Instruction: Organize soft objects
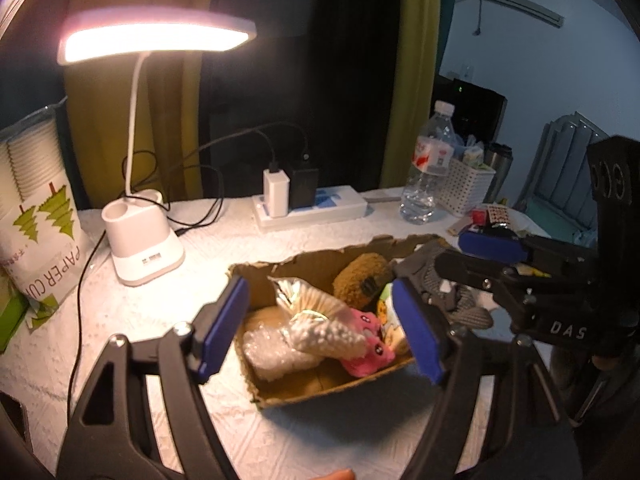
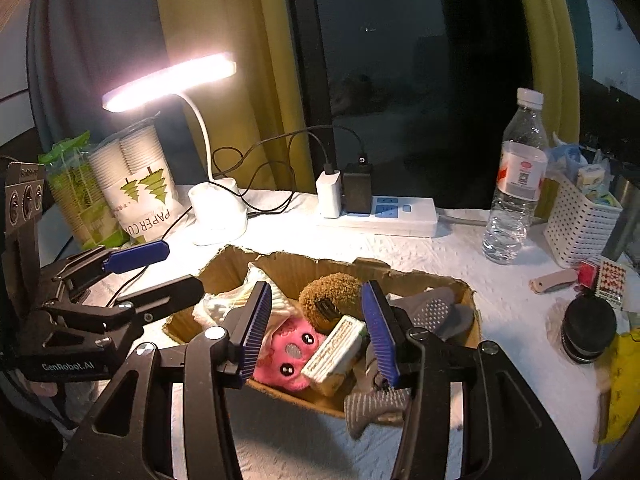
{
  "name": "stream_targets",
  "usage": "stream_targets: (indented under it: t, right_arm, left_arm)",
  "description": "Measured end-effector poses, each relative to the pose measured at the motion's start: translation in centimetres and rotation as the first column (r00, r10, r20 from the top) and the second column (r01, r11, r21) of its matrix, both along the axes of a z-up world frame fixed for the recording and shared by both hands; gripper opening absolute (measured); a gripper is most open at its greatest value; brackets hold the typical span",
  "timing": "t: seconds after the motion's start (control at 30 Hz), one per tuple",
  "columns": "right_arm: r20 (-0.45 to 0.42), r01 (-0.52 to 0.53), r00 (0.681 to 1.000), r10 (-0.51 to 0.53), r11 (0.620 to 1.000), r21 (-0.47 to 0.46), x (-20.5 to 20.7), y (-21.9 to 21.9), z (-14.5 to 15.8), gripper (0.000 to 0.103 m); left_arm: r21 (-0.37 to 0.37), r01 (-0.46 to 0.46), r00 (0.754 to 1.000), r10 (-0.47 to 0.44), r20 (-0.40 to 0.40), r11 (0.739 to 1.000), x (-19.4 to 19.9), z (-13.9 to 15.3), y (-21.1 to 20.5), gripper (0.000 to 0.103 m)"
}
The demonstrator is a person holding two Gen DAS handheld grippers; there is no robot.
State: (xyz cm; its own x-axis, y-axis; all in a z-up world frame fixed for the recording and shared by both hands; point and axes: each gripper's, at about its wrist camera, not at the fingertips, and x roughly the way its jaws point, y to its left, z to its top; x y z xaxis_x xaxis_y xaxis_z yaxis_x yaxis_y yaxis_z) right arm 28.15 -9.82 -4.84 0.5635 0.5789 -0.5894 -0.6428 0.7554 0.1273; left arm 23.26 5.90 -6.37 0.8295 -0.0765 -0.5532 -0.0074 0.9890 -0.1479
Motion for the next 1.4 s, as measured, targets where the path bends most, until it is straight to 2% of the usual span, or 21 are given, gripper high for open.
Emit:
stream_targets:
  t: [0.43,0.57,0.73,0.83,1.0,1.27,1.4]
  right_arm:
    - [0.039,0.027,0.999,-0.027,1.000,-0.001,-3.4,-1.9,1.4,0.050]
    - [0.043,0.036,0.998,-0.036,0.999,-0.001,-4.4,-2.5,1.6,0.050]
    - [0.048,0.050,0.998,-0.050,0.999,-0.002,-5.6,-3.4,1.8,0.052]
    - [0.058,0.067,0.996,-0.066,0.998,-0.004,-6.4,-4.2,2.0,0.061]
    - [0.079,0.096,0.992,-0.096,0.995,0.001,-7.6,-5.4,2.8,0.066]
    - [0.122,0.134,0.983,-0.134,0.991,0.010,-9.9,-7.1,4.3,0.077]
    - [0.148,0.160,0.976,-0.161,0.987,0.022,-11.1,-8.1,5.3,0.078]
  left_arm:
    - [0.009,0.005,0.999,-0.006,0.036,1.000,-3.3,1.5,-1.2,0.076]
    - [0.007,0.007,0.999,-0.008,0.052,1.000,-4.4,1.9,-1.6,0.090]
    - [0.010,0.010,0.998,-0.010,0.067,1.000,-5.6,2.4,-2.0,0.090]
    - [0.012,0.016,0.997,-0.017,0.078,1.000,-6.4,2.9,-2.5,0.091]
    - [0.017,0.018,0.994,-0.020,0.103,1.000,-7.7,3.8,-3.2,0.096]
    - [0.009,0.012,0.991,-0.013,0.134,1.000,-9.6,5.0,-3.7,0.100]
    - [0.001,0.010,0.988,-0.010,0.155,1.000,-10.6,5.9,-3.7,0.101]
